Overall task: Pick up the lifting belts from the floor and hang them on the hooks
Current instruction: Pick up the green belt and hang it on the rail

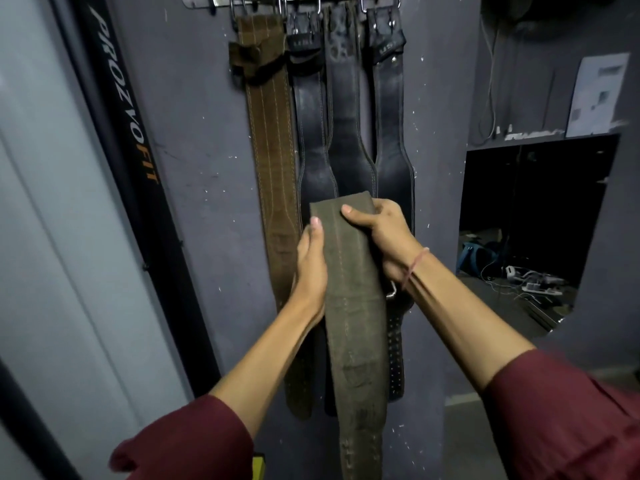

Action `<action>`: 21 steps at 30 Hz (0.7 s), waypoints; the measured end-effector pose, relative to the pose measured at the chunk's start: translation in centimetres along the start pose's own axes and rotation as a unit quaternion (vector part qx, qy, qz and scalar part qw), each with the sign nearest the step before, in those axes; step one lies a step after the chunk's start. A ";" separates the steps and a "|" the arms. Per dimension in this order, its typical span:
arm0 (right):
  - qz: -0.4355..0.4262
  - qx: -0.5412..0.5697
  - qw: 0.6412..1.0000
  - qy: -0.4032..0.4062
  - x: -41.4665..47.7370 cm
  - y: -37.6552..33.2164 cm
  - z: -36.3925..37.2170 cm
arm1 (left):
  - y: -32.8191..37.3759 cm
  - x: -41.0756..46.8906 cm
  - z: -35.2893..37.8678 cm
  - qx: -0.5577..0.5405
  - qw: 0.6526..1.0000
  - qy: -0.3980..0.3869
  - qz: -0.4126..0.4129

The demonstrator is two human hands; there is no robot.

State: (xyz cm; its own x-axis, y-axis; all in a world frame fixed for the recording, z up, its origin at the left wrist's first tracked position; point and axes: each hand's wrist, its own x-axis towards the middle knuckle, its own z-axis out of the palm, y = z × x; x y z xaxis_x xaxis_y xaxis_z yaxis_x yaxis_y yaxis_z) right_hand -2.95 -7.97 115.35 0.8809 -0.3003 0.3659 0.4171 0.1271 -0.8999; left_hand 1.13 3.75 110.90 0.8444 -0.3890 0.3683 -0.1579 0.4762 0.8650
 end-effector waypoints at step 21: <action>-0.030 -0.021 0.999 -0.008 -4.4 3.9 -2.9 | 1.8 2.5 2.2 -0.006 0.999 0.040 -0.021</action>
State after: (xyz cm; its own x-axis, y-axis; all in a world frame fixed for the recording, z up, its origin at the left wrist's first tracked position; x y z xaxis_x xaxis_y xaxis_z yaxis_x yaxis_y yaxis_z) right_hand -5.85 -8.94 109.56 0.8577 -0.2918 0.4234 0.4603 0.0686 -0.8851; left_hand 1.87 1.90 114.09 0.8885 -0.3453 0.3021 -0.1148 0.4702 0.8751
